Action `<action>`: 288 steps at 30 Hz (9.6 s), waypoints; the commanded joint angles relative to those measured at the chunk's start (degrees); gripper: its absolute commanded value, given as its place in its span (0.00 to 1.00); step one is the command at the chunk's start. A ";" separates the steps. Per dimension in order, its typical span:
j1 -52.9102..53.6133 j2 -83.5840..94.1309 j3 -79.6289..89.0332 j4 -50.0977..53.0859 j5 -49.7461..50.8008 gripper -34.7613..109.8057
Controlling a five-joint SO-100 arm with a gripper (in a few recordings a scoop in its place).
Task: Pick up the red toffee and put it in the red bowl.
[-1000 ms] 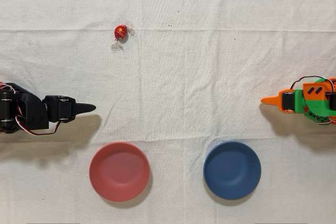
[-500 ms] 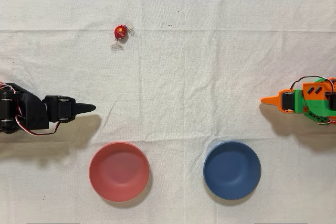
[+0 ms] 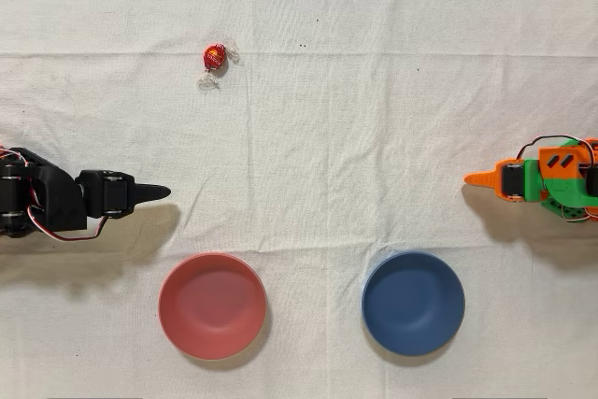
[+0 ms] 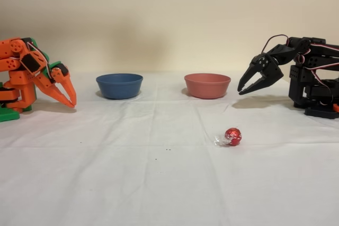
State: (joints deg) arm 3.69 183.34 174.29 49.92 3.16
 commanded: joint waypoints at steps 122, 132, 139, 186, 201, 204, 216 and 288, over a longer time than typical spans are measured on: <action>-34.19 -90.00 -74.88 1.58 1.67 0.41; -35.68 -88.24 -69.87 -1.58 2.46 0.42; -38.67 -88.51 -69.52 -2.90 2.37 0.43; -37.27 -101.87 -68.99 -18.54 -0.62 0.43; -37.18 -103.01 -66.53 -21.18 -0.44 0.43; -37.18 -103.36 -66.36 -21.62 -0.35 0.43; -37.27 -106.17 -66.71 -23.55 -0.70 0.42; -10.37 -58.89 -59.50 2.90 -11.60 0.31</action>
State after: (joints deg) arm -9.58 118.83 119.36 51.33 -6.15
